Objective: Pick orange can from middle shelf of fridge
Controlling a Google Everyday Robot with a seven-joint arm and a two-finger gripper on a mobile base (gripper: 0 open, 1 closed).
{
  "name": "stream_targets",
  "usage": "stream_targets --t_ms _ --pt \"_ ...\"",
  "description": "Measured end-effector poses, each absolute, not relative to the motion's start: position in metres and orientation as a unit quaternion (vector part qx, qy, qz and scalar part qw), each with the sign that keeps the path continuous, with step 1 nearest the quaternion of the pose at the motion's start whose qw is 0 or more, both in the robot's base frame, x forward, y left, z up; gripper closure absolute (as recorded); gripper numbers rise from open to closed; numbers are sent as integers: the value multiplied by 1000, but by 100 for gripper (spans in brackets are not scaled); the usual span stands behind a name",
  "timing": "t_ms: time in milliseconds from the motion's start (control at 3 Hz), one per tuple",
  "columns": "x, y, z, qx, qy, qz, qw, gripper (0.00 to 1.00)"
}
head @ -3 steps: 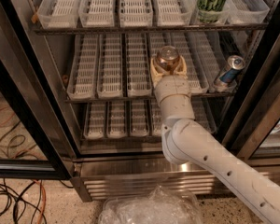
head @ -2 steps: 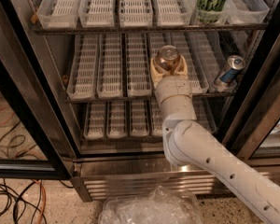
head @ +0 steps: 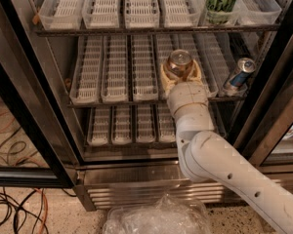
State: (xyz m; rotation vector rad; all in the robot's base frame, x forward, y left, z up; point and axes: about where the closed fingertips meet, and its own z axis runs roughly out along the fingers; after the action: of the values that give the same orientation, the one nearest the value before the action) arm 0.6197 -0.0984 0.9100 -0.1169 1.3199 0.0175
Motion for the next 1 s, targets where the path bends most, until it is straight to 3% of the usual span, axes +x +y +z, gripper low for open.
stream_targets --t_ms 1000 --pt "584 -99 903 -102 635 29 765 100"
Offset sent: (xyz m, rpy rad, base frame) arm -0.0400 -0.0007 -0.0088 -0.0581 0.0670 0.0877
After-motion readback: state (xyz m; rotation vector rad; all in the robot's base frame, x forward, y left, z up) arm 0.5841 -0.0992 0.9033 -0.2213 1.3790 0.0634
